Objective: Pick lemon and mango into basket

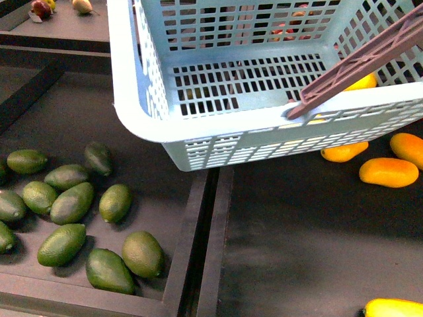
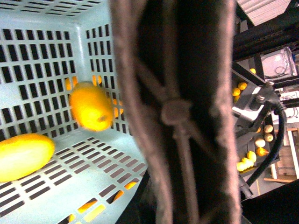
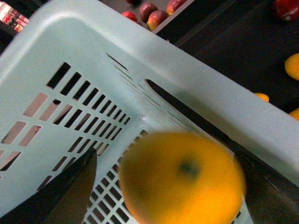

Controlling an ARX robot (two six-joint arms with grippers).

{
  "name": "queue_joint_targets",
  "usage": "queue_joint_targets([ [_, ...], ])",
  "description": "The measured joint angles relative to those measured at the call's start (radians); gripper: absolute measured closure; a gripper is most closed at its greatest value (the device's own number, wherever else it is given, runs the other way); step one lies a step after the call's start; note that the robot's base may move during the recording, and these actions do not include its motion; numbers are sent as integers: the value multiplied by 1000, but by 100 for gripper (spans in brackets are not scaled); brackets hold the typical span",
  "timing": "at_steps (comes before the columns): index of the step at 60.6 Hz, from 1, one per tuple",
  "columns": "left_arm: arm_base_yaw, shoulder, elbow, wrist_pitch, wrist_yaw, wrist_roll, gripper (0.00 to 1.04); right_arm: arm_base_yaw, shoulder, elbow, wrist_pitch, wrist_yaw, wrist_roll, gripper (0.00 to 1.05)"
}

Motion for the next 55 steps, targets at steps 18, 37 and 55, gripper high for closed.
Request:
queue_joint_targets([
  [18,-10,0,0,0,23,-13,100,-68,-91,-72,19,-68,10,9],
  [37,-13,0,0,1,37,-16,100,-182,-394,-306,80,-245,-72,9],
  [55,0,0,0,1,-4,-3,100,-248,-732,-447,13,-399,-115,9],
])
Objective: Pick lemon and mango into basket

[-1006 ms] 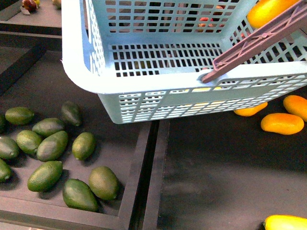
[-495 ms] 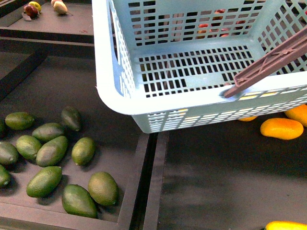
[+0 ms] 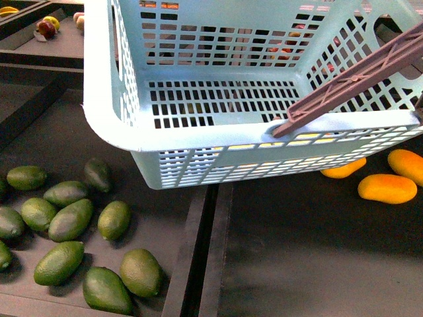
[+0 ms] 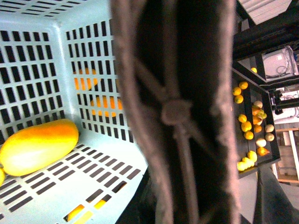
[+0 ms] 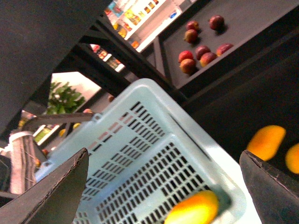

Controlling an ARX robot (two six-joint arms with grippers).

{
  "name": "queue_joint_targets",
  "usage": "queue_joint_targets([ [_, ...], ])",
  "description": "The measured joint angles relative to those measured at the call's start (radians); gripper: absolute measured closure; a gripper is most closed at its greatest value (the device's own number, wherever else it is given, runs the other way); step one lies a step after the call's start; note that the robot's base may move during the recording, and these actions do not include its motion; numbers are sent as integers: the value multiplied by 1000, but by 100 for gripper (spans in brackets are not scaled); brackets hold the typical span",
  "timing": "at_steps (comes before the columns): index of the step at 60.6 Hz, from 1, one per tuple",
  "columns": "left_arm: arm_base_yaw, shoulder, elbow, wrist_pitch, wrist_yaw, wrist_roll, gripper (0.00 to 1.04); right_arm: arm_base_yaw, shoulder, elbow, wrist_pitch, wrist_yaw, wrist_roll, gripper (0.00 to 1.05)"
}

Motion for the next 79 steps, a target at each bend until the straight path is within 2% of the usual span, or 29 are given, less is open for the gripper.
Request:
queue_joint_targets([
  [6,6,0,0,0,0,0,100,-14,-150,-85,-136,85,-68,9],
  [9,5,0,0,0,3,0,100,-6,-272,-162,-236,164,-108,9],
  [10,5,0,0,0,4,0,100,5,-311,-196,-226,163,-136,11],
  [14,1,0,0,0,18,-2,100,42,-529,-392,-85,51,-407,28],
  [18,-5,0,0,0,24,-3,100,49,-651,-488,-75,48,-561,42],
  [21,-5,0,0,0,28,-10,100,48,-671,-511,-75,53,-606,49],
  [26,-5,0,0,0,14,-6,100,49,-701,-547,-74,50,-673,68],
  [39,0,0,0,0,4,-1,100,49,-752,-587,-74,51,-699,103],
  [43,0,0,0,0,5,-2,100,49,-765,-596,-77,51,-707,103],
  [47,0,0,0,0,7,-2,100,49,-850,-603,-179,50,-709,103],
  [50,0,0,0,0,11,-2,100,50,-893,-612,-201,51,-710,103],
  [79,-1,0,0,0,7,-3,100,50,-964,-650,-200,51,-710,103],
])
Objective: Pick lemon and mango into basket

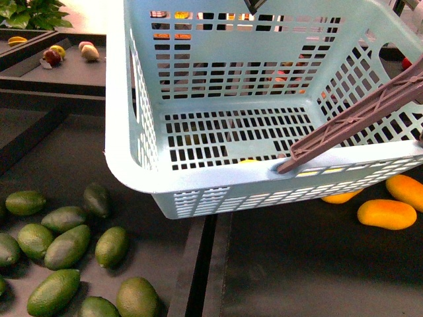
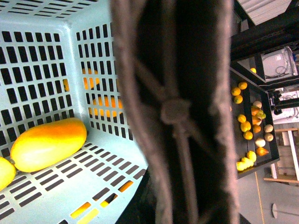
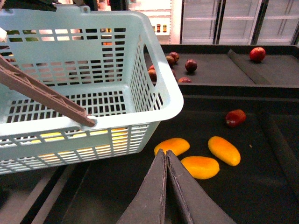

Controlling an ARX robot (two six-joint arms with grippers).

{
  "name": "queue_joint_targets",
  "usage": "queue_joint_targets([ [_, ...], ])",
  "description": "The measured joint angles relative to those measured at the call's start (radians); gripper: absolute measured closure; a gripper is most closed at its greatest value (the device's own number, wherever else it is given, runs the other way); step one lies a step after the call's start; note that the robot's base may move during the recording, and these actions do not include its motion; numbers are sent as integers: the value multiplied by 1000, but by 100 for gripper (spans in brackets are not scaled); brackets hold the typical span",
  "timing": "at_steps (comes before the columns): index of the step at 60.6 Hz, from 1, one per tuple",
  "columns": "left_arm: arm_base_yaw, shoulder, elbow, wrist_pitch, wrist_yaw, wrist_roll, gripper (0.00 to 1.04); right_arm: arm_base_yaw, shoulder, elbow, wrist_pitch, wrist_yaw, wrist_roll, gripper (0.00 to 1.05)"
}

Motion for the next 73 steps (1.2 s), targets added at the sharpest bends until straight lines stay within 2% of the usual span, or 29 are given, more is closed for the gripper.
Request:
queue_joint_targets([
  [28,0,0,0,0,3,0,100,0,-1,0,0,0,0,102],
  [32,0,0,0,0,3,0,100,0,-1,0,0,0,-1,93],
  [36,0,0,0,0,3,0,100,0,-1,0,0,0,-1,75],
  [39,0,0,0,0,3,0,100,0,-1,0,0,0,-1,66],
  [60,0,0,0,0,3,-1,100,0,-1,0,0,0,-1,9],
  [62,0,0,0,0,3,-1,100,0,-1,0,0,1,0,7],
  [73,-10,0,0,0,16,3,100,0,-1,0,0,3,-1,9],
])
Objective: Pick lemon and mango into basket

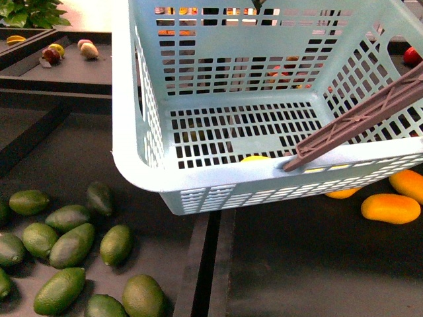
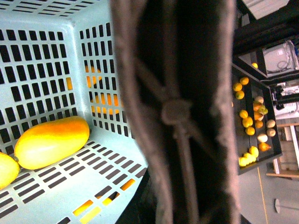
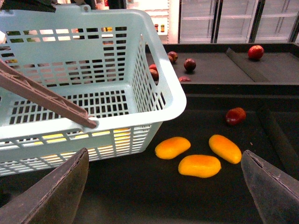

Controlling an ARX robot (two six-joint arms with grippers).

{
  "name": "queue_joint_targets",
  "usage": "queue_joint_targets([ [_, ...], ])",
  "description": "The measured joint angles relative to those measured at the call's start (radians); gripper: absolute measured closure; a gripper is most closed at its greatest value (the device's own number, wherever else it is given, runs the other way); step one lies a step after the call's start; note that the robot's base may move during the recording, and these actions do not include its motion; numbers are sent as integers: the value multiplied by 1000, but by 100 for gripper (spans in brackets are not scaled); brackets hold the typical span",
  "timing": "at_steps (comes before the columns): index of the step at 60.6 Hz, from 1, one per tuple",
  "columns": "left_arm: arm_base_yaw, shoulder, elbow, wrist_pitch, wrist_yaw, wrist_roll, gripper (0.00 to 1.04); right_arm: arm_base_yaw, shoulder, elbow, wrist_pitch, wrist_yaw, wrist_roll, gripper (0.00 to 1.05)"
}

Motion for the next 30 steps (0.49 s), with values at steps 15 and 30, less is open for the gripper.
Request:
queue_joint_targets([
  [15,1,0,0,0,3,-10,100,0,-2,0,0,-1,0,9],
  [30,9,0,0,0,-20,-6,100,0,-2,-1,0,-1,0,9],
])
